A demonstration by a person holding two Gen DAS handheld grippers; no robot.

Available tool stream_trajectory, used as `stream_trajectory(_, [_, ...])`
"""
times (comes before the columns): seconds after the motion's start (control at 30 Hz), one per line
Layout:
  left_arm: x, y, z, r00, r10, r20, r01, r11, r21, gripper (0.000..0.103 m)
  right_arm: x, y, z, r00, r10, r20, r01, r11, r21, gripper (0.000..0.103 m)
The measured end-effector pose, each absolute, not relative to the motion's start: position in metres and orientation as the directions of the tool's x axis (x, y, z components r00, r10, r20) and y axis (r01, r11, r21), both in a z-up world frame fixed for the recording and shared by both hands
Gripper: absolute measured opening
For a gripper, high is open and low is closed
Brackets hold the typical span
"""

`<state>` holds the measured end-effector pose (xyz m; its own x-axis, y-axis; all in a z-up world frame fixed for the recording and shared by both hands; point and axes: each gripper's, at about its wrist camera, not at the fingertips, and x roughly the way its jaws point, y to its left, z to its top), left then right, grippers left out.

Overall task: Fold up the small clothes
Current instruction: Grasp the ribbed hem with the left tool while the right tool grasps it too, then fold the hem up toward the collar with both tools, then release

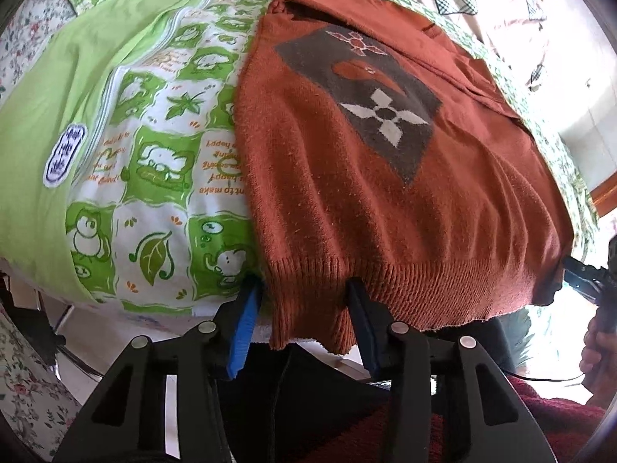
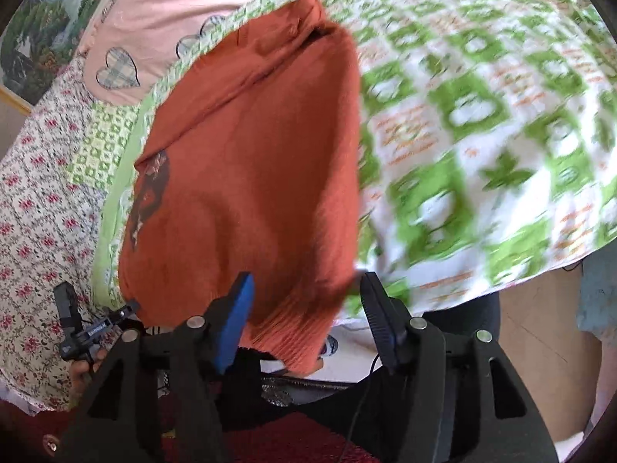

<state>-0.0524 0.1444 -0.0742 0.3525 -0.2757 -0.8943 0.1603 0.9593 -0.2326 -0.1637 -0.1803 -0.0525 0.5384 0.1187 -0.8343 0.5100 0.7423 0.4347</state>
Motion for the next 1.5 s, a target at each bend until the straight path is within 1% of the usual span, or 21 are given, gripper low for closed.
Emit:
stream_trajectory(0.03, [-0.052,0.143,-0.073,0.357,-0.270,-0.894,0.171,0.960,-0.221,0.038,-0.159,-0.174,-0.057,0.514,0.099,-0.852,0.509,0.765,0.396,0.059])
stream_trajectory(0.07, [-0.053,0.142,-0.073,0.361,-0.271,-0.892,0.183,0.959,-0.217,0.027,-0.156,-0.173,-0.059,0.507,0.087,-0.858,0.504,0.778,0.376,0.058])
stream_trajectory(0.1, [-0.053,0.141,-0.071,0.364,-0.275,-0.890,0.194,0.957,-0.217,0.021,-0.157,-0.172,-0.059,0.498,0.065,-0.865,0.507,0.787,0.351,0.047])
stream_trajectory(0.13, [-0.054,0.139,-0.069,0.368,-0.290,-0.883,0.213,0.951,-0.224,0.012,-0.161,-0.174,-0.059,0.494,0.056,-0.868,0.508,0.791,0.340,0.030])
stream_trajectory(0.2, [-0.056,0.137,-0.065,0.379,-0.309,-0.872,0.233,0.944,-0.233,0.010,-0.172,-0.185,-0.058,0.517,0.089,-0.851,0.504,0.772,0.387,0.010])
stream_trajectory(0.3, [-0.062,0.140,-0.063,0.405,-0.330,-0.853,0.250,0.937,-0.243,0.009,-0.189,-0.196,-0.051,0.565,0.132,-0.814,0.465,0.764,0.447,0.010])
stream_trajectory(0.4, [-0.066,0.155,-0.061,0.412,-0.380,-0.828,0.220,0.923,-0.315,0.009,-0.196,-0.196,-0.043,0.599,0.185,-0.779,0.395,0.778,0.488,0.009])
stream_trajectory(0.5, [-0.071,0.167,-0.039,0.463,-0.452,-0.763,0.224,0.892,-0.392,0.009,-0.193,-0.191,-0.033,0.639,0.230,-0.734,0.330,0.781,0.531,0.009])
stream_trajectory(0.67, [-0.062,0.178,0.001,0.546,-0.522,-0.656,0.230,0.846,-0.482,0.008,-0.178,-0.190,-0.008,0.739,0.304,-0.601,0.204,0.750,0.630,0.009])
stream_trajectory(0.8, [-0.041,0.178,0.024,0.598,-0.539,-0.593,0.230,0.824,-0.517,0.008,-0.167,-0.206,0.011,0.812,0.294,-0.505,0.152,0.728,0.668,0.009])
stream_trajectory(0.87, [-0.025,0.173,0.035,0.624,-0.538,-0.566,0.241,0.822,-0.516,0.008,-0.162,-0.218,0.020,0.845,0.271,-0.460,0.139,0.720,0.680,0.009])
stream_trajectory(0.97, [0.006,0.162,0.050,0.661,-0.525,-0.537,0.254,0.829,-0.498,0.008,-0.145,-0.232,0.030,0.875,0.236,-0.422,0.133,0.722,0.679,0.009])
stream_trajectory(1.1, [0.046,0.151,0.065,0.691,-0.510,-0.513,0.272,0.840,-0.469,0.008,-0.114,-0.253,0.039,0.891,0.213,-0.400,0.123,0.735,0.667,0.009])
stream_trajectory(1.27, [0.107,0.137,0.074,0.718,-0.483,-0.501,0.272,0.858,-0.436,0.007,-0.065,-0.285,0.041,0.894,0.195,-0.403,0.129,0.749,0.650,0.009])
stream_trajectory(1.5, [0.181,0.123,0.057,0.710,-0.442,-0.548,0.239,0.883,-0.403,0.007,0.010,-0.333,0.025,0.881,0.177,-0.439,0.173,0.743,0.647,0.009])
